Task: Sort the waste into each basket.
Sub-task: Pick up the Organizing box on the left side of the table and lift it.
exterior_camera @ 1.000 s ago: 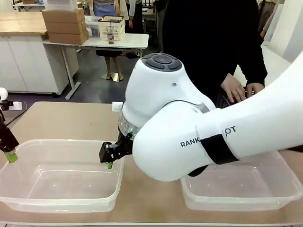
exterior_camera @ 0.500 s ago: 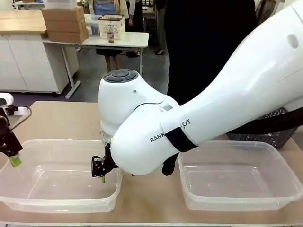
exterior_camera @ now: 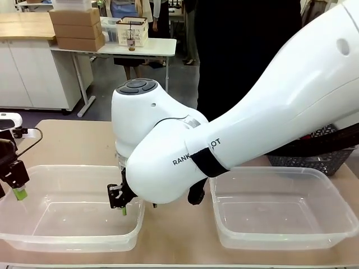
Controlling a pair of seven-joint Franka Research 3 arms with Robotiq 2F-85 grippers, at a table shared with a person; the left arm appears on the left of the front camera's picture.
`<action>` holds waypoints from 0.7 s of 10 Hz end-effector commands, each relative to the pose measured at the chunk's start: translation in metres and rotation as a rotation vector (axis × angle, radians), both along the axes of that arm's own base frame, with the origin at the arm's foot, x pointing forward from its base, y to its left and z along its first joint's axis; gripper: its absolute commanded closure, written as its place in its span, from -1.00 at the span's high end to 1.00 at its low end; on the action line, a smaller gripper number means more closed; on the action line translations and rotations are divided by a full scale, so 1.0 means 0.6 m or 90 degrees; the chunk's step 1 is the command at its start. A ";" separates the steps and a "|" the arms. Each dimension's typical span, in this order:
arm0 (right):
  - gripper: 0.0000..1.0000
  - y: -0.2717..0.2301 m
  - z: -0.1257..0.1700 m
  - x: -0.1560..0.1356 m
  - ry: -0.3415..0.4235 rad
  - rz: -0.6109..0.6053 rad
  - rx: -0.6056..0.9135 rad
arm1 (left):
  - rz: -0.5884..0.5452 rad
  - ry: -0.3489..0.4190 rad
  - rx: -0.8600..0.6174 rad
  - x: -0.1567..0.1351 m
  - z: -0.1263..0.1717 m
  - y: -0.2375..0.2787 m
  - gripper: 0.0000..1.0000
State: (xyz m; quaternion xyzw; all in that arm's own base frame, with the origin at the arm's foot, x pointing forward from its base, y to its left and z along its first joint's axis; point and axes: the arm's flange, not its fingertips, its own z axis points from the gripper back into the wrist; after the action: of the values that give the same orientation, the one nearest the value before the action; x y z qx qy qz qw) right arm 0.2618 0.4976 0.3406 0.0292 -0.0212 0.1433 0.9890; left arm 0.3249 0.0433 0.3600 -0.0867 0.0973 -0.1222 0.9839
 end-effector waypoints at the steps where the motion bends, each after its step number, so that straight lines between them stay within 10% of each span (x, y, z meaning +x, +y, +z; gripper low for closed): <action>1: -1.00 0.019 0.002 0.001 -0.020 -0.028 -0.026 | -0.003 -0.021 0.015 -0.102 -0.063 -0.021 -1.00; 2: -0.24 0.019 0.002 0.000 -0.021 -0.030 -0.024 | -0.002 -0.026 0.022 -0.102 -0.066 -0.024 -1.00; 3: -1.00 0.018 0.001 0.000 -0.022 -0.033 -0.021 | -0.003 -0.024 0.019 -0.103 -0.069 -0.023 -1.00; 7: -1.00 0.011 -0.003 0.000 -0.022 -0.045 -0.021 | -0.010 -0.023 0.018 -0.099 -0.072 -0.024 -1.00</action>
State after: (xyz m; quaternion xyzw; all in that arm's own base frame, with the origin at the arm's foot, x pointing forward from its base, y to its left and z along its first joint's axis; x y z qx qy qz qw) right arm 0.2597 0.5035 0.3455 0.0295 -0.0227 0.1269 0.9912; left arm 0.3284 0.0356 0.3602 -0.0809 0.0920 -0.1306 0.9838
